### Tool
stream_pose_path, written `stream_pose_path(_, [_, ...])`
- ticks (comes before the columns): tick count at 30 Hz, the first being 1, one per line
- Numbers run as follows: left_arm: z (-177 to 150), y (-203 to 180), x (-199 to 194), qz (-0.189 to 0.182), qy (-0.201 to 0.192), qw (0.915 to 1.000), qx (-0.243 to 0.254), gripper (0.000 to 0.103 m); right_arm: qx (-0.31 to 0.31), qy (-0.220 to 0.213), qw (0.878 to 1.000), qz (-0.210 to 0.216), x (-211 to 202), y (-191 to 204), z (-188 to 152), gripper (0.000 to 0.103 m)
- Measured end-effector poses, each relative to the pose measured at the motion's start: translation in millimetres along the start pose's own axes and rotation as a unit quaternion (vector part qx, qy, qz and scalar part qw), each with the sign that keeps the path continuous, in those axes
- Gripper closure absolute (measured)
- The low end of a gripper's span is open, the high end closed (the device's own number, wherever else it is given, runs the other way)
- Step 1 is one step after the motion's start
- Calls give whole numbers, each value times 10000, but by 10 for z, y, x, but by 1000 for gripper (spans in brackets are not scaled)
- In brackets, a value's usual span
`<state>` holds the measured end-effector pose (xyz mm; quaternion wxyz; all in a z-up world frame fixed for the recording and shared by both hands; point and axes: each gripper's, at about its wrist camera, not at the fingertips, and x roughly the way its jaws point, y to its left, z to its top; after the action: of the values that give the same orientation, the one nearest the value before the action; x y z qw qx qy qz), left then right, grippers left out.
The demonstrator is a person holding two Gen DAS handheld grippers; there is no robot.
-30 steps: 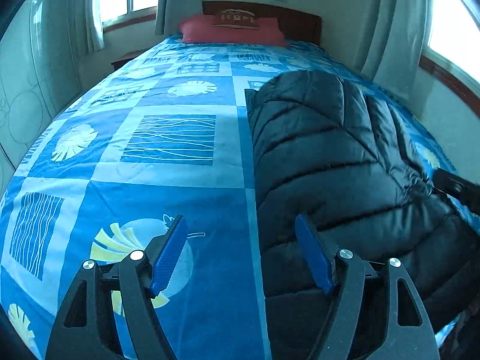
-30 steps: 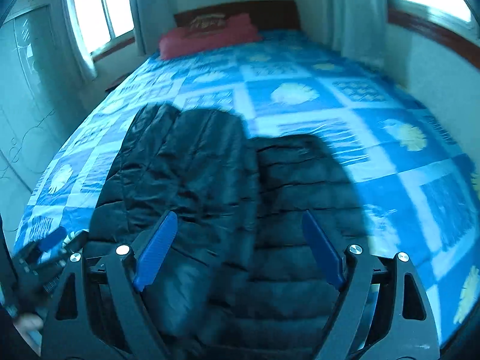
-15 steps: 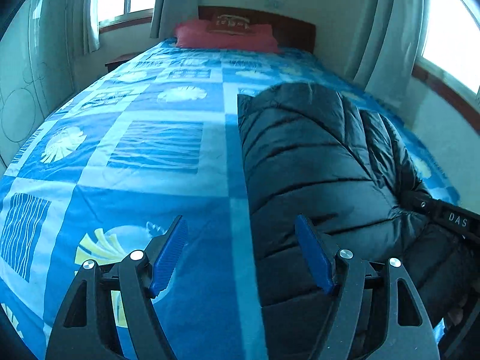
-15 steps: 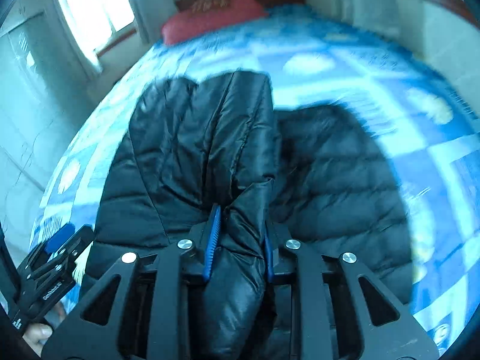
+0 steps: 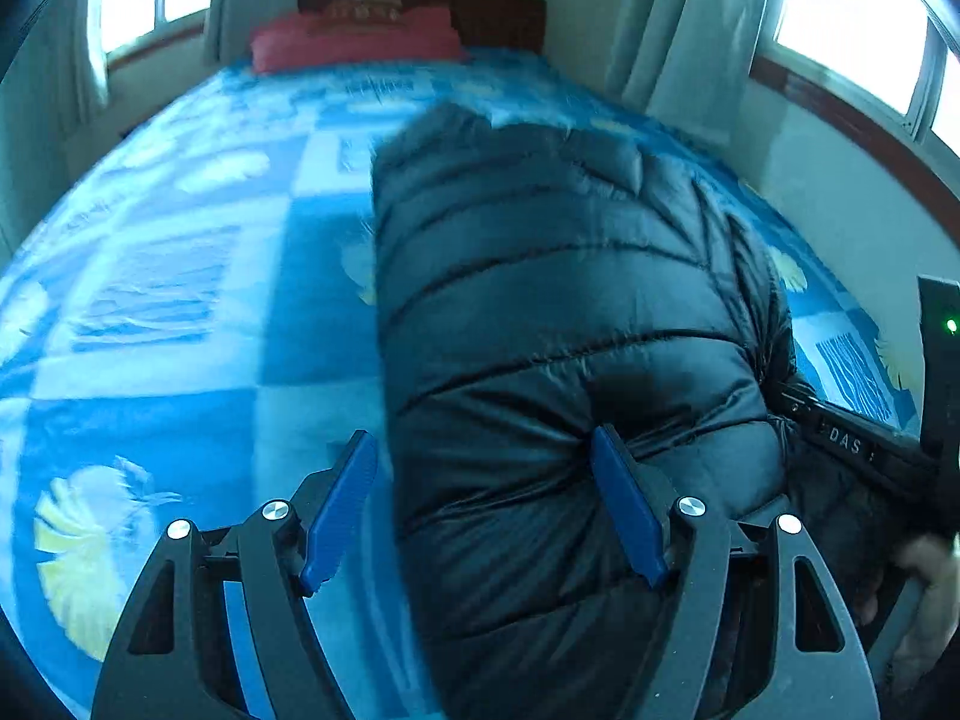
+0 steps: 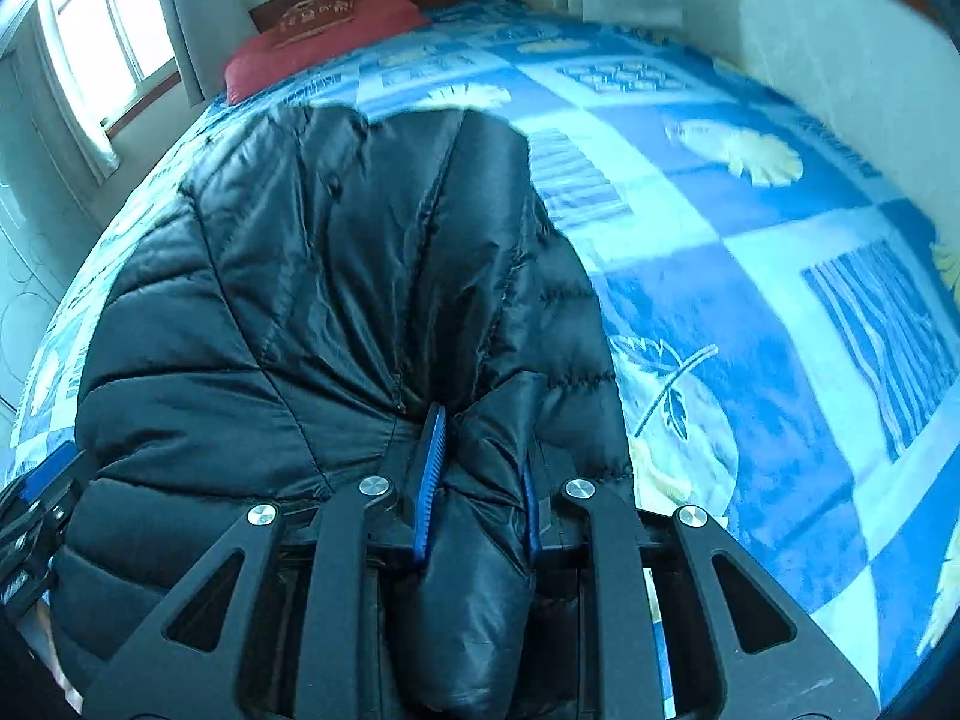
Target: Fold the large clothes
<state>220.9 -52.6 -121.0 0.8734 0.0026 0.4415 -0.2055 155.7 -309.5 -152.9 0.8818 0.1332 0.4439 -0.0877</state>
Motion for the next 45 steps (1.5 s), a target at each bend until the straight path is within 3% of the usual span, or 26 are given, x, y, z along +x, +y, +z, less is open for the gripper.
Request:
stream_pose_path(7, [-35, -45, 177, 204, 75, 9996, 163, 31, -18, 14, 10000, -50, 36, 1, 19, 83])
stream_pose_path(8, [-33, -39, 160, 191, 63, 9997, 155, 31, -28, -8, 10000, -31, -14, 9, 27, 81])
stream_pose_path(11, [-44, -34, 75, 234, -42, 9994, 235, 31, -136, -192, 9989, -417, -273, 44, 45, 57])
stream_pose_path(14, [-47, -62, -27, 317, -103, 9991, 249, 31, -215, -601, 9965, -534, -670, 113, 21, 57])
stream_pose_path(16, [-60, -70, -117, 343, -163, 9991, 194, 31, -435, -800, 9945, -512, -868, 236, -31, 60])
stream_pose_path(18, [-92, -29, -257, 323, -268, 9991, 28, 31, -663, -781, 9943, -308, -965, 369, -102, 82])
stream_pose_path(19, [-114, -4, -319, 314, -314, 9990, -59, 31, -795, -710, 9941, -192, -982, 449, -169, 84])
stream_pose_path(23, [-240, 84, -571, 146, -553, 9974, -432, 31, -1044, -401, 9935, -200, -846, 552, -392, 86])
stream_pose_path(28, [-356, 131, -149, -47, 160, 9983, -555, 32, -680, 101, 9976, -124, -492, 397, -596, 86])
stream_pose_path(32, [-391, 90, 0, 9, 202, 9988, -457, 32, -522, 66, 9986, -99, -401, 354, -653, 86])
stream_pose_path(37, [-295, 143, -252, -46, 260, 9989, -393, 37, -433, 132, 9990, 15, -686, 344, -460, 85])
stream_pose_path(39, [-181, 232, -440, -88, 6, 9986, -526, 37, -440, -73, 9990, 98, -872, 359, -322, 80])
stream_pose_path(41, [-29, 288, -523, -135, -185, 9977, -644, 37, -402, -363, 9981, 289, -1026, 376, -54, 71])
stream_pose_path(45, [437, 345, -372, -141, -439, 9956, -822, 36, -242, -597, 9968, 472, -892, 391, 527, 70])
